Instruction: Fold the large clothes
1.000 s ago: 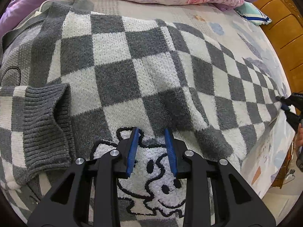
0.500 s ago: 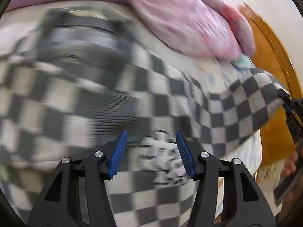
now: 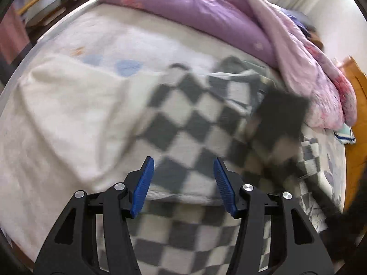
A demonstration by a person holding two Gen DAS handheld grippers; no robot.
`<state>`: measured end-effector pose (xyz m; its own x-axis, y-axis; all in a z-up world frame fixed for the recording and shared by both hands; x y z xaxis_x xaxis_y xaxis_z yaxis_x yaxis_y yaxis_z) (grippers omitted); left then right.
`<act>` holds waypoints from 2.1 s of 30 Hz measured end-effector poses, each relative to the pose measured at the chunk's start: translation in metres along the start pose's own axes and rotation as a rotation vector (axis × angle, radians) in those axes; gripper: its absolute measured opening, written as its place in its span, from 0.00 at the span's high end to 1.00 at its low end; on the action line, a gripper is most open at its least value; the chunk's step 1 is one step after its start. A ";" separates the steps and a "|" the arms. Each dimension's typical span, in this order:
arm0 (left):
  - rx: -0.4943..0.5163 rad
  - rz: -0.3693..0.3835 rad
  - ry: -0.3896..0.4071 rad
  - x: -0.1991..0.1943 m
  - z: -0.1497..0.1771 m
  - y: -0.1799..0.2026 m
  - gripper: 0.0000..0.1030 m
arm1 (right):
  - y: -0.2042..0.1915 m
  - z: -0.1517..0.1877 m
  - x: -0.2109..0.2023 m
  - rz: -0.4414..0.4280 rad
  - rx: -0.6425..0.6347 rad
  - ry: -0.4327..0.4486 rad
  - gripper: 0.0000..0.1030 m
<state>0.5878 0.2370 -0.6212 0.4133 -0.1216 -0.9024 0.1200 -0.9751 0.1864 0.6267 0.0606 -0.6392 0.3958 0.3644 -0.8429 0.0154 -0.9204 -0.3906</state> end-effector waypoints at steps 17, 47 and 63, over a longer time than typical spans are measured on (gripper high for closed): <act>0.099 0.115 -0.071 0.048 0.000 0.065 0.40 | 0.151 -0.041 -0.072 0.120 0.184 0.007 0.91; 0.036 0.005 -0.183 0.137 -0.151 -0.029 0.34 | 0.301 -0.185 -0.009 0.258 0.402 -0.191 0.53; 0.219 -0.086 -0.273 0.171 -0.153 -0.012 0.81 | 0.312 -0.178 0.034 0.235 0.415 -0.299 0.80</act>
<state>0.7952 0.2566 -0.7179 0.1500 -0.0531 -0.9873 -0.0648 -0.9969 0.0437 0.8084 -0.2391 -0.7236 0.0665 0.2358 -0.9695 -0.4285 -0.8708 -0.2412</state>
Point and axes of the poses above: each gripper's, at about its wrist camera, not at the fingertips, and x roughly the way its jaws point, y to its right, z to its underside, the point moved 7 cm from there along x, roughly the way its jaws point, and after that the axes turned 12 degrees about x, right-handed, at the moved point
